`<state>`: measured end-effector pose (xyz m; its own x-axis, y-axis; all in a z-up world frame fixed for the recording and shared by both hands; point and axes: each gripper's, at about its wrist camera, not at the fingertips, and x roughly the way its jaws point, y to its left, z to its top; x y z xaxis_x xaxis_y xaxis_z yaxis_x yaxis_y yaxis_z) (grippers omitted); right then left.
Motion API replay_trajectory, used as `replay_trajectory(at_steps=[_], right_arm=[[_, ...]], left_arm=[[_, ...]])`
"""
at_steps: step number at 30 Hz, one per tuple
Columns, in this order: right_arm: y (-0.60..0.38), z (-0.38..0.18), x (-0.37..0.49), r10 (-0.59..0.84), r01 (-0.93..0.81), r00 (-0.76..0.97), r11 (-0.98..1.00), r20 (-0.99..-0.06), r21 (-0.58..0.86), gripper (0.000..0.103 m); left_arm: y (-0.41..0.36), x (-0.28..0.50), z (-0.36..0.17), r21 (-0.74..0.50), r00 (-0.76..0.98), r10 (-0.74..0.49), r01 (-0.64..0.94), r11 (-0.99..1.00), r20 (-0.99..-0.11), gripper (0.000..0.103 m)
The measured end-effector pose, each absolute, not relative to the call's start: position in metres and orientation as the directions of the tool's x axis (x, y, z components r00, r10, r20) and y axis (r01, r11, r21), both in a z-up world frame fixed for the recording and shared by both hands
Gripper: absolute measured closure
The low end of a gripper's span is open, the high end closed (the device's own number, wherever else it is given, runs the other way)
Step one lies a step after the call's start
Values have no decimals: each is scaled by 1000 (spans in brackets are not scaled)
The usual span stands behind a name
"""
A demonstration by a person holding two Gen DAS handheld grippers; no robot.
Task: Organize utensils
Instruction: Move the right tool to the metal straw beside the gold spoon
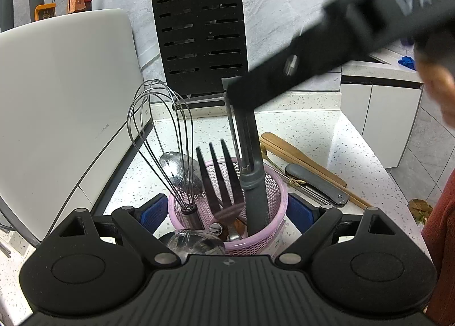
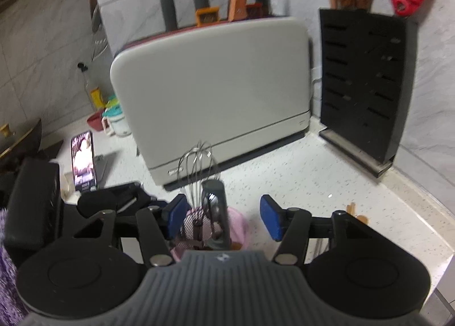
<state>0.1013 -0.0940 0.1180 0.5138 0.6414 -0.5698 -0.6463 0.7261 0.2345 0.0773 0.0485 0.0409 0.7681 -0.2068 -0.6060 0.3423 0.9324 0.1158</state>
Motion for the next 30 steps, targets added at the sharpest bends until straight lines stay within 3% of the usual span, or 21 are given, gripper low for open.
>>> replay_trajectory(at_steps=[6, 16, 25, 30], right_arm=[[-121, 135, 103, 611, -594, 573, 769, -546, 237, 45], [-145, 116, 125, 432, -501, 595, 859, -677, 107, 49], [-140, 68, 168, 342, -470, 417, 874, -842, 123, 77], [-132, 44, 184, 306, -448, 334, 884, -891, 136, 78]], left_arm=[[49, 77, 41, 116, 768, -207, 343, 932, -606, 0], [49, 78, 41, 117, 769, -206, 342, 932, -606, 0], [49, 78, 41, 117, 768, -206, 342, 932, -606, 0], [49, 78, 41, 117, 769, -206, 342, 933, -606, 0]])
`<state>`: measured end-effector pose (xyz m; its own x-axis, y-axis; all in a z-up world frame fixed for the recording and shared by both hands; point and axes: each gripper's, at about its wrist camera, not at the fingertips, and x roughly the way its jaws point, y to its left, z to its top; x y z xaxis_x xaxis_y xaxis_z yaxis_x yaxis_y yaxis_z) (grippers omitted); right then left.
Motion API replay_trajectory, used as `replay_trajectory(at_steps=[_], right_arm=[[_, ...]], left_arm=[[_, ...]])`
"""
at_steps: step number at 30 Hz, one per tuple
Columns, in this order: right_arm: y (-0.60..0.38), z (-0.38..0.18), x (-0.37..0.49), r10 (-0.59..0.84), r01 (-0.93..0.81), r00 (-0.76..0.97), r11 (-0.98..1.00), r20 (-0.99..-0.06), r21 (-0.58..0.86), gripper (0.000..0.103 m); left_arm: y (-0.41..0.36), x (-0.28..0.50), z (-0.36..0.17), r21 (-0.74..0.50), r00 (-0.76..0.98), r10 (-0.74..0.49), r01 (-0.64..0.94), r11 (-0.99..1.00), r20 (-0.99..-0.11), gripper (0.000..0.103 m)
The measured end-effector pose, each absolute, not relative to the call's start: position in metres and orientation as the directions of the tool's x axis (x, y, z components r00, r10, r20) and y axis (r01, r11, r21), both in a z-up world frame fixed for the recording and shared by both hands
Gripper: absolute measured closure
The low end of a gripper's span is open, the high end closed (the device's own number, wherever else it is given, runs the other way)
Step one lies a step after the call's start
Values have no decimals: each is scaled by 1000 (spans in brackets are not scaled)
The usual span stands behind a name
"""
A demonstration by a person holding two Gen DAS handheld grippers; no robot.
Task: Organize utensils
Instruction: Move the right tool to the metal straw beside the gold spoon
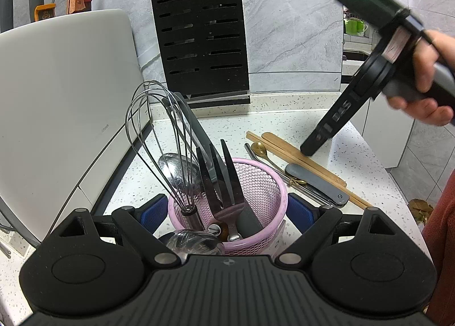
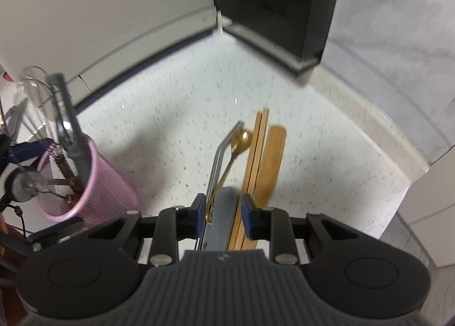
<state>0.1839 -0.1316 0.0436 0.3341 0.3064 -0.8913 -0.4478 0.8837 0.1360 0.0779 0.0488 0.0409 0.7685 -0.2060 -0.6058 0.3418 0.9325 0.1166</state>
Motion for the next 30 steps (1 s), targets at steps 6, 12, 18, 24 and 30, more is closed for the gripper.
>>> replay_trajectory(at_steps=[6, 12, 18, 24, 30], right_arm=[[-119, 26, 193, 263, -441, 283, 890, -922, 118, 78], [-108, 15, 197, 226, -439, 259, 894, -939, 94, 83], [-105, 5, 203, 200, -419, 246, 904, -949, 82, 83], [-100, 3, 208, 190, -400, 245, 913, -951, 79, 83], [-96, 2, 215, 180, -387, 246, 919, -952, 74, 82]], left_arm=[[49, 78, 41, 117, 769, -206, 342, 933, -606, 0], [49, 78, 41, 117, 769, -206, 342, 933, -606, 0], [48, 78, 41, 117, 769, -206, 342, 933, -606, 0], [49, 78, 41, 117, 769, -206, 342, 933, -606, 0], [49, 78, 41, 117, 769, -206, 342, 933, -606, 0]])
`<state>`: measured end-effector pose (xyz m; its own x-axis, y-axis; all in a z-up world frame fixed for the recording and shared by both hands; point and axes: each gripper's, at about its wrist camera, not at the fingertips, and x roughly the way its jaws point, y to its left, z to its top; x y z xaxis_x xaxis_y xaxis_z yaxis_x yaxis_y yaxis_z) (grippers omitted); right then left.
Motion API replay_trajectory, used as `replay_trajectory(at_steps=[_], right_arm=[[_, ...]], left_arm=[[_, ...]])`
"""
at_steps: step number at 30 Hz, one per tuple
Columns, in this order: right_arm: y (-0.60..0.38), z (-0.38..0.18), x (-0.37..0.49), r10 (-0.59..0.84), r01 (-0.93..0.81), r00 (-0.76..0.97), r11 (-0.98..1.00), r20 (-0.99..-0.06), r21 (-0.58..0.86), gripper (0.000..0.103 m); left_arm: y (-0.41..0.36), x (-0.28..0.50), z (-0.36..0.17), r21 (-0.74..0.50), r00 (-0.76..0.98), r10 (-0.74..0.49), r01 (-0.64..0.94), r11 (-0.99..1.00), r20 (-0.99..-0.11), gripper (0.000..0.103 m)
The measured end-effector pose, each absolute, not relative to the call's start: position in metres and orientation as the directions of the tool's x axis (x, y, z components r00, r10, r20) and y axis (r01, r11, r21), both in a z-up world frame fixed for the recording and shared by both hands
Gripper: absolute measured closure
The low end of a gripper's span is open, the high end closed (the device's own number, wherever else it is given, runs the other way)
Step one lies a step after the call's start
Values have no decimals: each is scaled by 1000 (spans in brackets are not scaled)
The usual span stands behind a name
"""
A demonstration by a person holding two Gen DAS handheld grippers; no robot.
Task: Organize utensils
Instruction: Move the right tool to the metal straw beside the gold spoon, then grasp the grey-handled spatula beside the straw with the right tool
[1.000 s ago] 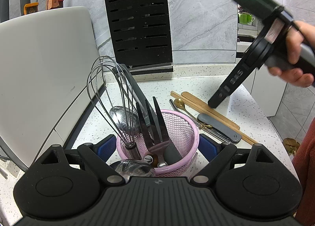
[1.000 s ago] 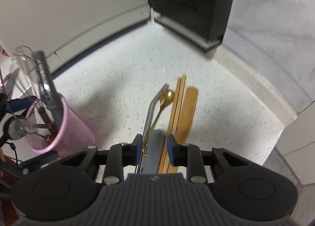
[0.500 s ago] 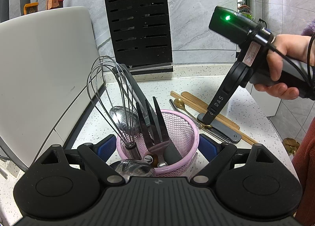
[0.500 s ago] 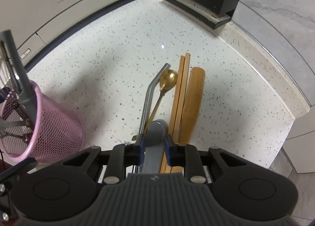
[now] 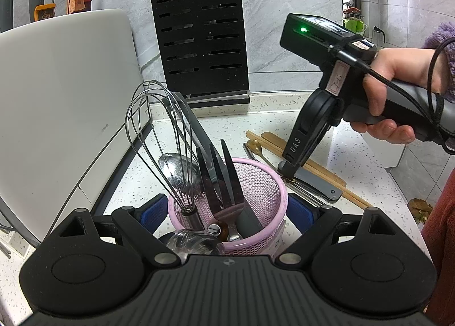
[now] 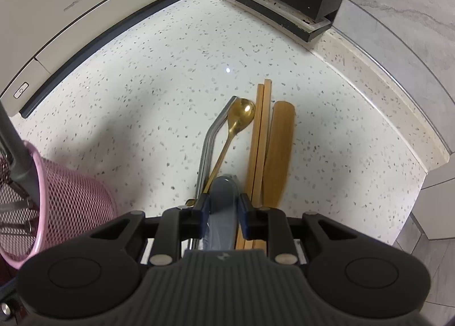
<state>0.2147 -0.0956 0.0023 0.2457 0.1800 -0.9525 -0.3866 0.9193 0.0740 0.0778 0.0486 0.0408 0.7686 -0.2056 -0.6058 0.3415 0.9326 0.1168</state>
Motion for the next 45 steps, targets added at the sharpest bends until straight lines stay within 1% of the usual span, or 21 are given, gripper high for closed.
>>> replay_trajectory(at_steps=[5, 13, 25, 26, 30, 36, 39, 40, 41, 42, 45], right_arm=[[-91, 2, 215, 174, -396, 253, 916, -952, 63, 83], [-99, 10, 207, 191, -408, 314, 912, -930, 50, 84], [-116, 56, 165, 279, -460, 481, 887, -831, 32, 85], [-116, 59, 160, 284, -465, 496, 885, -820, 25, 103], [-117, 68, 151, 306, -478, 534, 878, -788, 17, 103], [-112, 57, 163, 320, -501, 477, 864, -819, 46, 103], [-103, 45, 175, 337, -533, 426, 843, -839, 68, 93], [-99, 42, 179, 339, -546, 421, 835, -842, 63, 82], [-94, 38, 182, 342, -565, 417, 823, -842, 54, 78], [-90, 37, 186, 345, -579, 419, 814, -840, 46, 78], [-78, 30, 201, 363, -629, 401, 776, -841, 35, 73]], left_arm=[[48, 78, 41, 117, 769, -206, 342, 932, -606, 0], [48, 78, 41, 117, 769, -205, 341, 933, -606, 0], [48, 78, 41, 117, 769, -206, 342, 932, -605, 0], [48, 78, 41, 117, 769, -206, 342, 932, -605, 0], [48, 78, 41, 117, 769, -206, 342, 932, -605, 0], [48, 78, 41, 117, 769, -207, 343, 932, -606, 0], [48, 79, 41, 115, 768, -208, 343, 932, -606, 0], [48, 80, 41, 115, 768, -208, 343, 932, -606, 0], [48, 79, 41, 115, 768, -208, 343, 932, -606, 0], [48, 80, 41, 115, 768, -207, 342, 933, -606, 0], [46, 80, 42, 115, 769, -203, 338, 934, -606, 0]])
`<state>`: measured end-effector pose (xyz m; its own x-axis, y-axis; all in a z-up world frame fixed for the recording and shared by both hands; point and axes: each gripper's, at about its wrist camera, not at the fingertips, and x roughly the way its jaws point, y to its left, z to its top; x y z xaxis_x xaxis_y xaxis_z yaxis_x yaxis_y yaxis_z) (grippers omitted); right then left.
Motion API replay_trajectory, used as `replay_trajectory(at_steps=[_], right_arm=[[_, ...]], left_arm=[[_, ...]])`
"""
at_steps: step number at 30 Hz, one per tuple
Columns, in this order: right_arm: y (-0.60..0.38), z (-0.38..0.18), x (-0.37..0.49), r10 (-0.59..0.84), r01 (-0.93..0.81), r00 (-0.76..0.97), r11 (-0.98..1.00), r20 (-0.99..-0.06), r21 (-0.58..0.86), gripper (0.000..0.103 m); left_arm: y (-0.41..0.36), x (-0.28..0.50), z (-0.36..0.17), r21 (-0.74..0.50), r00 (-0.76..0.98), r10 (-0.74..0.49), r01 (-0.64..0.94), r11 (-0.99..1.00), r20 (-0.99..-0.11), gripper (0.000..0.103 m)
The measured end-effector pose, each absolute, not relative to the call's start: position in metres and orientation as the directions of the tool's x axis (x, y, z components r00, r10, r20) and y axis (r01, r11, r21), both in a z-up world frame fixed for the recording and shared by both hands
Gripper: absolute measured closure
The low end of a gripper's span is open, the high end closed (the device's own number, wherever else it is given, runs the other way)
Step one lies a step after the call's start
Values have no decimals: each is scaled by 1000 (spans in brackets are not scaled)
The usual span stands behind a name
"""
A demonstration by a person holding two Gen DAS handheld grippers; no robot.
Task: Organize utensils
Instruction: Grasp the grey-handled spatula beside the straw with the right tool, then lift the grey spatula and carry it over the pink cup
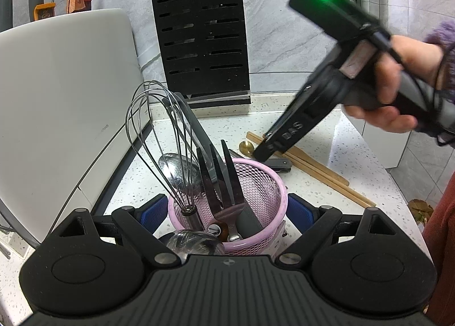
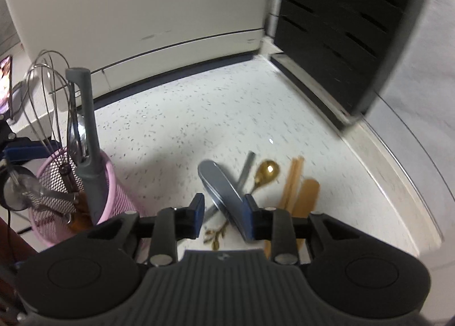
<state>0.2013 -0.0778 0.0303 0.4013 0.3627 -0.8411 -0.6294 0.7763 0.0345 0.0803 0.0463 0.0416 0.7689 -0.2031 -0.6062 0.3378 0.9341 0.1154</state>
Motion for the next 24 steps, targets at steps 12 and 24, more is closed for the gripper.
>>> replay_trajectory(at_steps=[12, 24], right_arm=[[-41, 12, 216, 336, -748, 353, 662, -873, -47, 67], [-20, -3, 195, 239, -769, 460, 589, -855, -249, 67]], left_arm=[[50, 77, 42, 115, 771, -186, 318, 941, -610, 0], [54, 73, 42, 115, 772, -181, 311, 943, -609, 0]])
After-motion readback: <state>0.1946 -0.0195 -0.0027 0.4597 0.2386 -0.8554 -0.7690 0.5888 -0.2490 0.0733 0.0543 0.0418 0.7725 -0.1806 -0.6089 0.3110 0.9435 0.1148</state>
